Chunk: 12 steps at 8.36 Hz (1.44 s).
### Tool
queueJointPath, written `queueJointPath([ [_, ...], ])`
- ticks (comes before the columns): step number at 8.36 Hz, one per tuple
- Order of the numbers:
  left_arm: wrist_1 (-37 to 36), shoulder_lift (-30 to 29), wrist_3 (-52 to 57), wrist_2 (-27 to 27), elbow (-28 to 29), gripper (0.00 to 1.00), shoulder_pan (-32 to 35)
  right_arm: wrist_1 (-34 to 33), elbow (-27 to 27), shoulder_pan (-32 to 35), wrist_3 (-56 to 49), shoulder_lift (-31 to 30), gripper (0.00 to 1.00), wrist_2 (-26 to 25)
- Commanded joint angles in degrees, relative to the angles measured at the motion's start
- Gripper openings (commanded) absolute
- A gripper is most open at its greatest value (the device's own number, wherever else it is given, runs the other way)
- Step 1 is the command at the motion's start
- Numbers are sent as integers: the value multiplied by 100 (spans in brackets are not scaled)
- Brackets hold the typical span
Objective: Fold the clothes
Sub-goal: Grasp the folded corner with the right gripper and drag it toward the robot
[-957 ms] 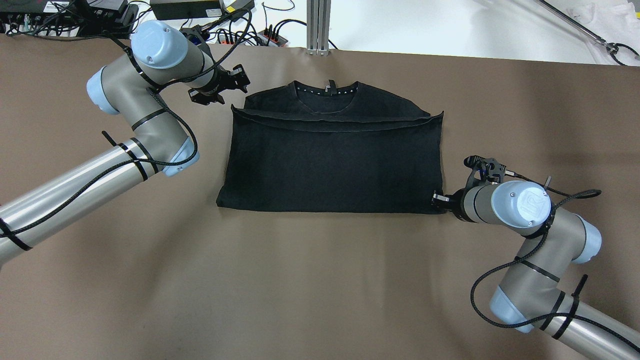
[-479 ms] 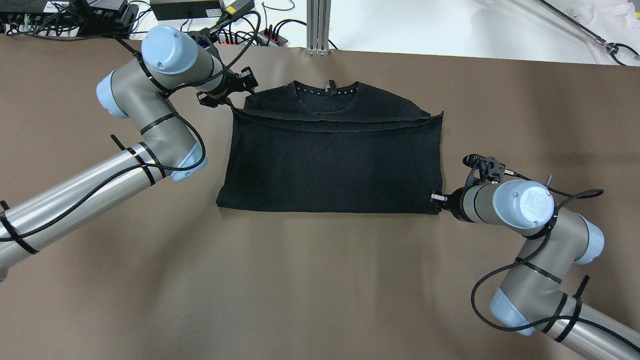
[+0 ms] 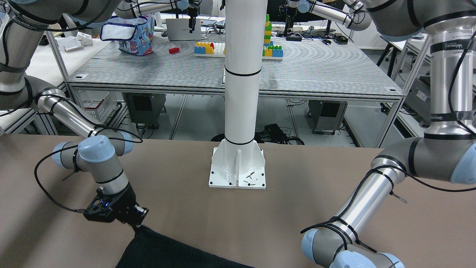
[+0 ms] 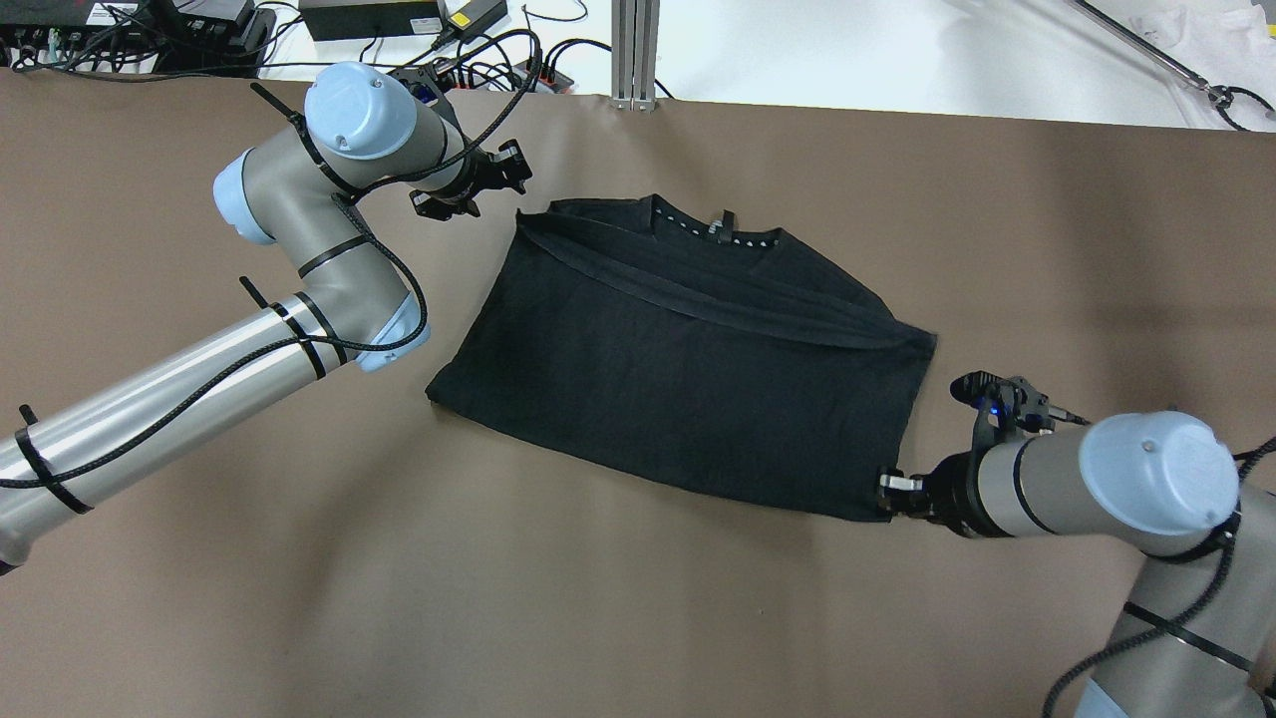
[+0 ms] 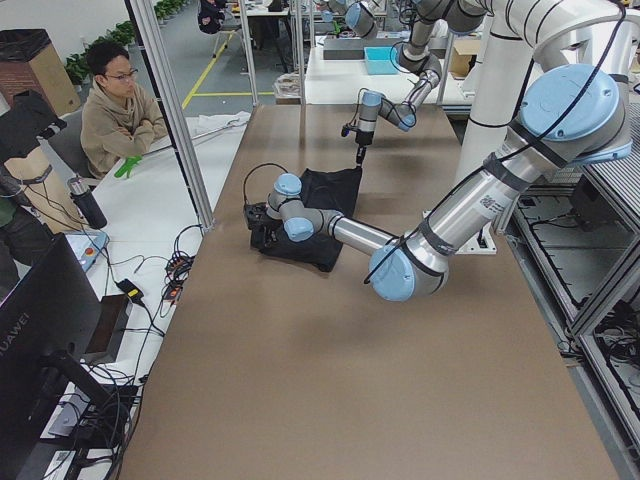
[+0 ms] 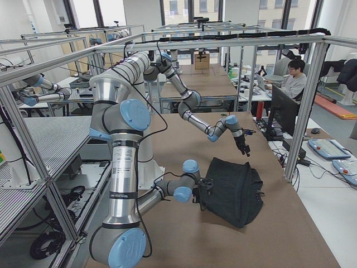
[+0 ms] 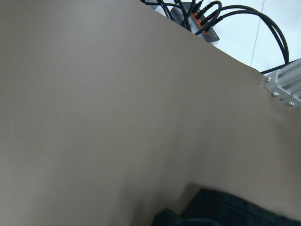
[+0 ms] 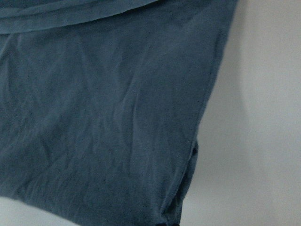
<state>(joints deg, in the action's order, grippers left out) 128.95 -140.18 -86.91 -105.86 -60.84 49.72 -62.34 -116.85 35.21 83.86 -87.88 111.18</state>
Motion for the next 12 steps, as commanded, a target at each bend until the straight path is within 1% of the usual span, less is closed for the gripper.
queueJointPath([
  [1,-1,-18,-19,-5,-16,71,-6,2,-1022,-1090,1356,-39,7,984],
  [2,-10,-18,-88,4,-86,71,-76,11,-1050,-1391,1814,172,19,1072],
  [3,-19,-1,-98,-13,-139,71,-94,11,-998,-1768,1879,322,94,1116],
  [4,-27,52,-98,-48,-252,71,-94,20,-946,-1937,1880,358,95,1082],
  [6,-80,323,-438,-49,-787,71,-111,20,-866,-1957,1880,376,95,1047],
  [7,-80,673,-554,-40,-1242,71,-207,20,-814,-1922,1863,385,95,933],
  [8,-80,1285,-720,30,-1969,71,-469,20,-805,-1922,1828,394,95,549],
  [9,-80,2083,-826,187,-2872,72,-724,20,-796,-1922,1818,455,95,23],
  [10,-80,2692,-836,441,-3447,72,-1022,20,-735,-1922,1818,473,95,-312],
  [11,-72,2959,-932,748,-3635,72,-1339,20,-673,-1913,1810,473,95,-411],
  [12,-80,2918,-1098,1099,-3576,71,-1681,20,-638,-1913,1810,473,95,-412],
])
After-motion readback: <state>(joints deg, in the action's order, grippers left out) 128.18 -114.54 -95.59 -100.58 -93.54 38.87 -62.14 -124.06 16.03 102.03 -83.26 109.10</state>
